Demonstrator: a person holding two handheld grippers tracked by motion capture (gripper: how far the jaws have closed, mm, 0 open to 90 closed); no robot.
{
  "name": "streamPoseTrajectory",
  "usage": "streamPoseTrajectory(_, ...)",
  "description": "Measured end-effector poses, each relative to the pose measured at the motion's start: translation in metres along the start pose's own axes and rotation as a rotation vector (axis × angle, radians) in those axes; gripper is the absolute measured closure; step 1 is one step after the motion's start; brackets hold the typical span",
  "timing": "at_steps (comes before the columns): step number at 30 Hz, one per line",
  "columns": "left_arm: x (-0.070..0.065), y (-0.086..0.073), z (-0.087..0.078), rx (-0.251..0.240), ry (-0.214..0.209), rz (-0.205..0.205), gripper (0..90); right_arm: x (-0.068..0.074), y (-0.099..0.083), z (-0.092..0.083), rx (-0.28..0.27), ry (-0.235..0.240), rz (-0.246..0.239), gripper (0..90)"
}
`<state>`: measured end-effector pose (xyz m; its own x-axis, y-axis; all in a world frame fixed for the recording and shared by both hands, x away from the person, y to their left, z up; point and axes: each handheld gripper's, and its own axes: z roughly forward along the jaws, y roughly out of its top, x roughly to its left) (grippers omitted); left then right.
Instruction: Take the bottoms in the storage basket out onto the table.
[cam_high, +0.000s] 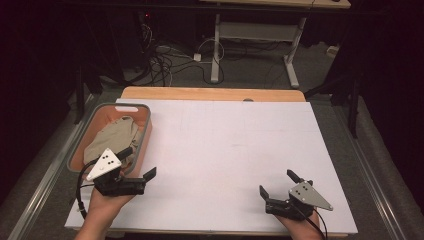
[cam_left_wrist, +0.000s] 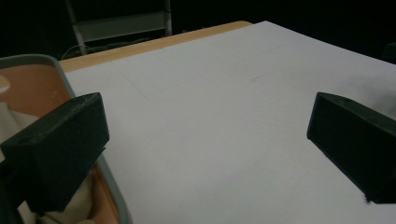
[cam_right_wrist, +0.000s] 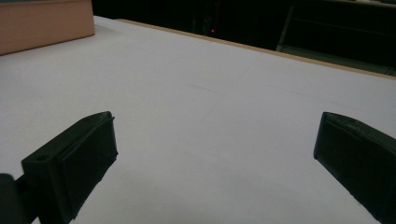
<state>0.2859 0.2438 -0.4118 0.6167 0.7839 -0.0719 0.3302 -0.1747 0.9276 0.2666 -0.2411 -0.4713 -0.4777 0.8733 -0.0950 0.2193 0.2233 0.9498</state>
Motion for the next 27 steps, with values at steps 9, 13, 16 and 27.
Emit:
streamPoseTrajectory(9,0.019,-0.005,-0.007,-0.010,0.039,-0.045,0.0,0.000,-0.001,0.001,0.002,0.009,0.010,0.2)
streamPoseTrajectory(13,0.025,-0.006,-0.010,-0.013,0.055,-0.050,0.0,0.001,-0.001,0.001,0.004,0.010,0.008,0.2)
streamPoseTrajectory(16,0.028,-0.007,-0.011,-0.012,0.067,-0.054,0.0,0.001,-0.001,0.002,0.004,0.013,0.007,0.1)
streamPoseTrajectory(27,0.046,-0.009,-0.024,-0.022,0.121,-0.083,0.0,0.001,-0.002,0.002,0.011,0.012,0.005,0.1)
